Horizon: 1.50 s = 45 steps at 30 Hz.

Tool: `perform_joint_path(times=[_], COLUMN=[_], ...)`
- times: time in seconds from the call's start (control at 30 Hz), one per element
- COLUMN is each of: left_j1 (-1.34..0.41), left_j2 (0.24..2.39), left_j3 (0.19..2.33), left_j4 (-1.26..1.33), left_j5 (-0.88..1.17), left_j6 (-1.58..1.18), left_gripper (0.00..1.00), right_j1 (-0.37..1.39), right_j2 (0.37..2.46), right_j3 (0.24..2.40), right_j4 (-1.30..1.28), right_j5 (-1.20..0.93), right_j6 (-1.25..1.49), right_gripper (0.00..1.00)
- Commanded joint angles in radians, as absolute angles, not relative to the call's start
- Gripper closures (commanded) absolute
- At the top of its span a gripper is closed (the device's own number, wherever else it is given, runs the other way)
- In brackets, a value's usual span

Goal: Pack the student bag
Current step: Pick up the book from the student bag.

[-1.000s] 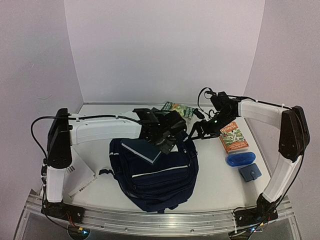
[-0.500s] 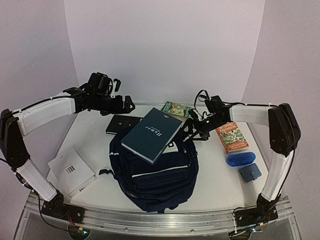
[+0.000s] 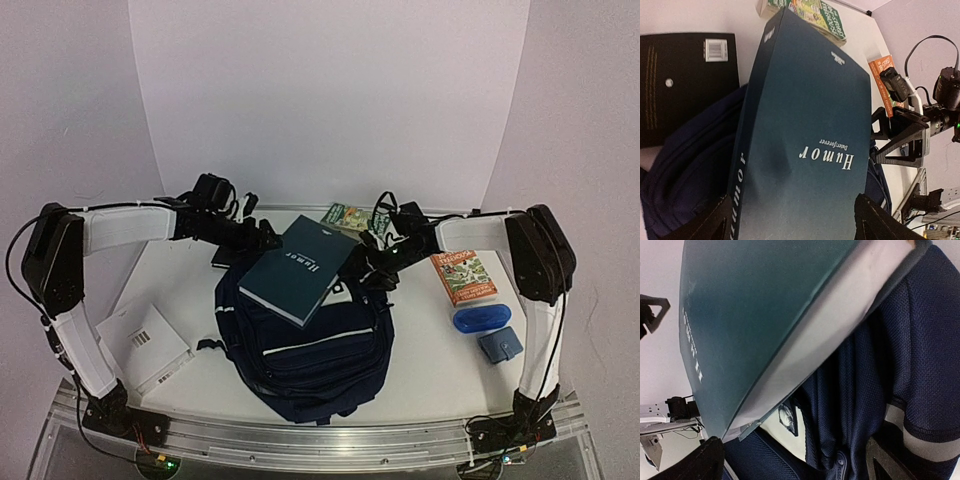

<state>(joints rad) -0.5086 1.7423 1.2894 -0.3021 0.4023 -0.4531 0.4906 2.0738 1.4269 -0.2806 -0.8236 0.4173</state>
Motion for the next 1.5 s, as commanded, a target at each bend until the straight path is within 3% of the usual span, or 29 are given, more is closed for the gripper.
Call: perform_joint_path(times=[0.0, 0.2, 0.43, 0.6, 0.8, 0.97, 1.47], left_j1=[-0.512, -0.545, -0.590, -0.619, -0.621, -0.622, -0.665], left_j2=[1.773, 1.793, 1.814, 1.849, 1.835, 1.791, 1.730], left_j3=[1.249, 1.235, 1.234, 1.252, 1.224, 1.211, 1.234], left_j4=[-0.196, -0.176, -0.136, -0.112, -0.059, -0.058, 0.020], left_j5=[0.504, 0.520, 0.548, 0.568, 0.586, 0.582, 0.614], left_j6=[-0.509, -0.526, -0.546, -0.555, -0.567, -0.551, -0.561], left_gripper=[0.24, 0.40, 0.48, 0.50, 0.52, 0.50, 0.52], right_j1=[0.506, 0.508, 0.509, 0.508, 0.508, 0.508, 0.508], right_j2=[2.121, 2.092, 2.051, 2.063, 1.983, 1.883, 1.791], right_j3=[1.481, 1.453, 1.429, 1.436, 1.426, 1.401, 1.335], right_j4=[-0.195, -0.175, -0.164, -0.137, -0.123, -0.123, -0.127], right_j5=[-0.867, -0.910, -0.940, -0.983, -1.012, -1.026, -0.970], right_j6=[0.460, 0.457, 0.443, 0.471, 0.474, 0.468, 0.466], right_gripper=[0.03, 0.05, 0.08, 0.15, 0.36, 0.48, 0.51])
